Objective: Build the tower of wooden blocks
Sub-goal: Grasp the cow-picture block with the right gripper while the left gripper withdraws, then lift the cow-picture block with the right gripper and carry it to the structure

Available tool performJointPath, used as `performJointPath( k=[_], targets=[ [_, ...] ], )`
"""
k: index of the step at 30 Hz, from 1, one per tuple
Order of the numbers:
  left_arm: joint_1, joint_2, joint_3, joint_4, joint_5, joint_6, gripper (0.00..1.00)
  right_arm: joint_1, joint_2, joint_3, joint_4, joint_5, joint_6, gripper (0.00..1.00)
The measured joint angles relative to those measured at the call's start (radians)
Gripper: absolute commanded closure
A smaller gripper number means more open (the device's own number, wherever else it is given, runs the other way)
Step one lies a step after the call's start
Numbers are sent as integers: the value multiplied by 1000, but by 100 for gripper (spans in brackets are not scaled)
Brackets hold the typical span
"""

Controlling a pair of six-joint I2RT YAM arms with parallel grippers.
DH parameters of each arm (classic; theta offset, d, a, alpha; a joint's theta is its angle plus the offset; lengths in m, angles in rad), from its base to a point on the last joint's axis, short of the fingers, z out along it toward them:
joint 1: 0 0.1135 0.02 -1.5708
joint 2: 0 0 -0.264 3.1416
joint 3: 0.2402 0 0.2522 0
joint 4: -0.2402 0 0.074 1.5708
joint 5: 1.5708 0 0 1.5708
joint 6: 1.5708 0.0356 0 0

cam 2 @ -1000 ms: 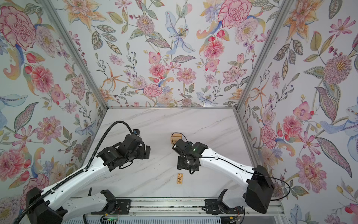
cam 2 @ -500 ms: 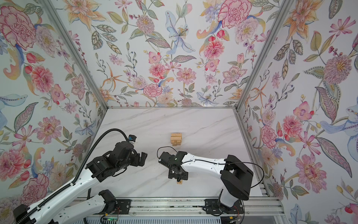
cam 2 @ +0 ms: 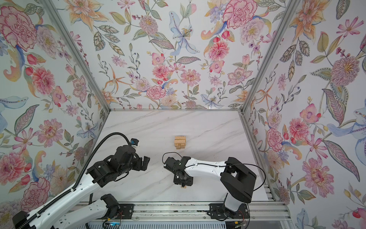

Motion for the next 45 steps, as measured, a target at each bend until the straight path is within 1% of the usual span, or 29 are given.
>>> performJointPath(
  k=[7, 17, 21, 25, 27, 30, 37, 40, 45],
  targets=[
    [5, 0, 0, 0, 14, -1, 1, -18, 20, -6, 24, -11, -22, 59],
    [16, 0, 0, 0, 14, -1, 1, -22, 42, -5, 37, -31, -47, 79],
    [21, 0, 0, 0, 14, -1, 1, -24, 42, -3, 37, -33, -48, 83],
    [36, 1, 0, 0, 14, 0, 0, -37, 42, 16, 30, -38, -64, 83],
    [47, 7, 0, 0, 15, 3, 1, -51, 42, 54, 13, -37, -81, 83],
    [72, 31, 5, 0, 18, 18, 1, -79, 42, 151, -32, -33, -118, 81],
    [134, 108, 53, 49, 39, 52, 1, -193, 59, 435, -132, -18, -253, 80],
    [153, 152, 82, 75, 46, 64, 1, -252, 110, 539, -169, -14, -317, 79],
    [176, 241, 148, 115, 63, 86, 1, -338, 262, 715, -227, -18, -420, 79]
  ],
)
